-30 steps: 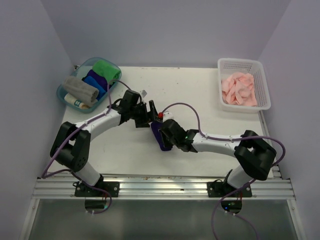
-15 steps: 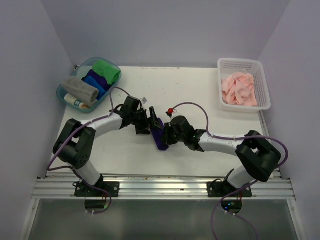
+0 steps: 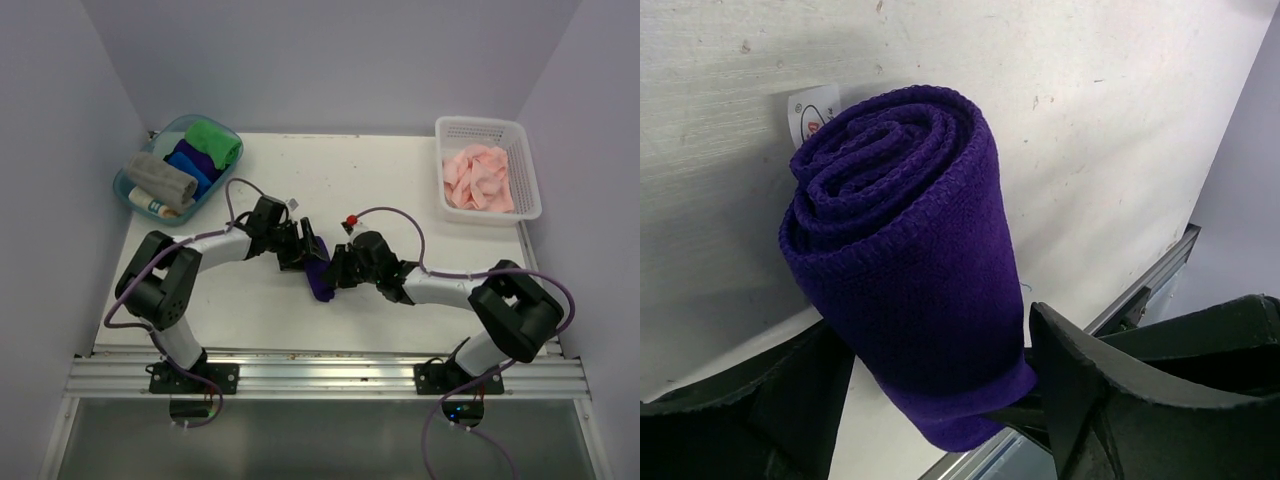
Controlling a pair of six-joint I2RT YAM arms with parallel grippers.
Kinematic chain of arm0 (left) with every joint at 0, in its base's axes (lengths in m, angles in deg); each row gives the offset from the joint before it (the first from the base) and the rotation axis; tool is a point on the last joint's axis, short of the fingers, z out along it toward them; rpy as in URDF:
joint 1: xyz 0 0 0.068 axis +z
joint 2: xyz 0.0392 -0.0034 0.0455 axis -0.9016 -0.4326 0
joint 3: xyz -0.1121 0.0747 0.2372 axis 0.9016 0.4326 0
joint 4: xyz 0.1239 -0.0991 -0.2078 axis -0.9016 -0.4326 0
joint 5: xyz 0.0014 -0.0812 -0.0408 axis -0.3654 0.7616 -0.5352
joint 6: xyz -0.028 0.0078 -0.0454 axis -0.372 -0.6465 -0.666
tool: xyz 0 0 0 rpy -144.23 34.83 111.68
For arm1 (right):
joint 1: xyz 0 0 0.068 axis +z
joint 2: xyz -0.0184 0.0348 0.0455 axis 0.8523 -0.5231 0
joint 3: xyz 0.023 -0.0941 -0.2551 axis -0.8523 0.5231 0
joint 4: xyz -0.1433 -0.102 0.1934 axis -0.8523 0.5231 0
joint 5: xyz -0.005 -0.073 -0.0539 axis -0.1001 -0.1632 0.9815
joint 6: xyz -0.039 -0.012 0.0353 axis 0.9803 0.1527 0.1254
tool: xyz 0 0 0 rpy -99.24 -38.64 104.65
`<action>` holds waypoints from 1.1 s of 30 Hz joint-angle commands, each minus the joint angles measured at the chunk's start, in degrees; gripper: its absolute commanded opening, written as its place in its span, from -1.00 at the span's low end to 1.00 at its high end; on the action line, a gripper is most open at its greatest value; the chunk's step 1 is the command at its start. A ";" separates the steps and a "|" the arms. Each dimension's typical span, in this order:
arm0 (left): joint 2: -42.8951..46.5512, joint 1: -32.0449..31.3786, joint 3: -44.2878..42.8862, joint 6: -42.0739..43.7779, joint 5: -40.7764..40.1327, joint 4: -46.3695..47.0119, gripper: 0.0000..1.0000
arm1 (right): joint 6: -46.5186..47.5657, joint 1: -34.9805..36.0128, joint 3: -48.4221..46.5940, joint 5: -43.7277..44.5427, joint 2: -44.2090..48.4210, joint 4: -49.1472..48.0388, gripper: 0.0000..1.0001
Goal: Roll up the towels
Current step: Roll the towel, then place the rolled towel into the container
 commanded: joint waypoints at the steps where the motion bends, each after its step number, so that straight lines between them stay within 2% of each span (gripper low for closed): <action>1: -1.08 -0.60 -0.22 -1.50 0.11 3.03 0.43 | -2.11 -0.37 1.44 -3.70 -1.18 -0.69 -1.00; 8: -1.96 -0.77 -0.75 -1.68 -0.15 3.30 0.45 | -2.38 -0.89 1.88 -4.32 -1.53 -1.66 -1.00; 14: -2.84 -0.95 -2.07 -1.85 -0.68 2.16 -0.20 | -2.12 -0.89 1.62 -4.06 -1.18 -0.26 -0.97; 15: -2.75 -0.95 -2.24 -1.59 -0.85 1.72 -0.35 | -1.59 -0.89 1.18 -3.53 -0.74 0.36 -0.82; 16: -2.23 -1.04 -2.94 -1.42 -1.64 0.32 -0.41 | -1.41 -0.98 1.00 -3.18 -0.30 1.76 -0.46; 18: -1.52 -0.95 -3.82 -0.37 -2.69 -1.35 -0.48 | -0.19 -0.89 0.30 -1.78 1.45 3.52 -0.14; 19: -1.43 -0.78 -4.96 -0.01 -3.66 -3.28 -0.52 | 0.25 -0.89 -0.14 -1.07 2.15 5.88 0.09; 22: -0.99 -0.51 -7.33 1.75 -4.72 -6.88 -0.56 | 2.71 -1.07 -2.07 1.83 6.18 10.11 0.33; 26: -0.55 0.10 -11.46 4.64 -5.77 -12.07 -0.60 | 5.88 -1.51 -5.05 8.06 12.17 20.12 0.38; 28: -0.38 1.06 -15.23 6.84 -6.12 -15.93 -0.64 | 7.55 -2.03 -5.68 12.00 14.54 22.76 0.39; 33: -0.03 6.24 -25.69 12.81 -7.35 -24.20 -0.64 | 9.75 -4.40 -5.59 15.45 19.91 27.69 0.40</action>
